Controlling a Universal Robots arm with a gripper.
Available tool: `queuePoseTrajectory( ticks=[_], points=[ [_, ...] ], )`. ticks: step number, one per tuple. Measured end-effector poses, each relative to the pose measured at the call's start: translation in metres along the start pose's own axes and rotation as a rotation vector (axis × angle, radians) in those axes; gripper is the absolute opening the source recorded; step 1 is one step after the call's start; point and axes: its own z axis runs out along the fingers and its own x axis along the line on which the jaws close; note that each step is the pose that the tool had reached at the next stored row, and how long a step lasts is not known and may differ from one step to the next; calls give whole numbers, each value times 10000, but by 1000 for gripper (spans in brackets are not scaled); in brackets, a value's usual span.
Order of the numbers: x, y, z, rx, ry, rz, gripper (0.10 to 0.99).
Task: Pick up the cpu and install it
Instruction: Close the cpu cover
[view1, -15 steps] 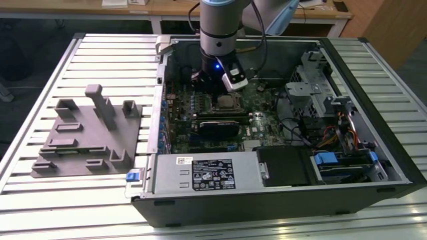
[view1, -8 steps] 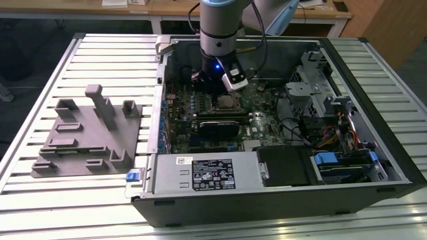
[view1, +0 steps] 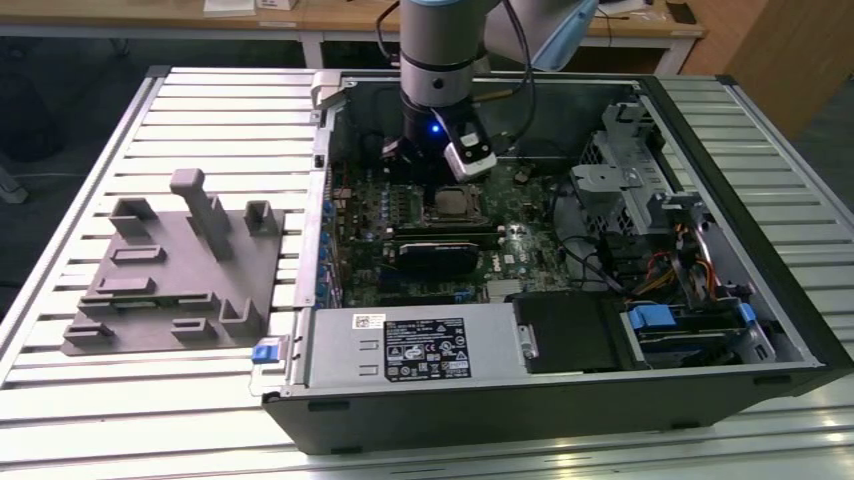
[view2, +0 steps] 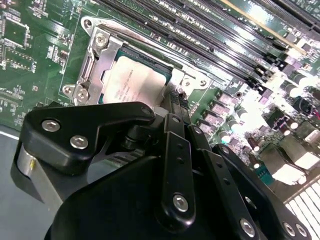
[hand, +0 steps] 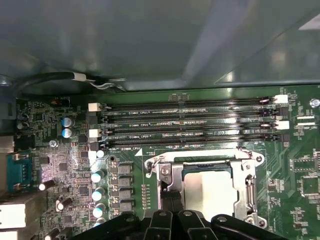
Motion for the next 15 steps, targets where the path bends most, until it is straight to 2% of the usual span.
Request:
queuePoseTrajectory(
  ticks=[4, 10, 12, 15],
  points=[
    [-1, 3, -113, 2, 1, 0, 106],
    [-4, 9, -328, 1, 0, 0, 106],
    [-5, 10, -361, 3, -1, -1, 106],
    [-5, 10, -360, -2, -4, 0, 106]
  ],
)
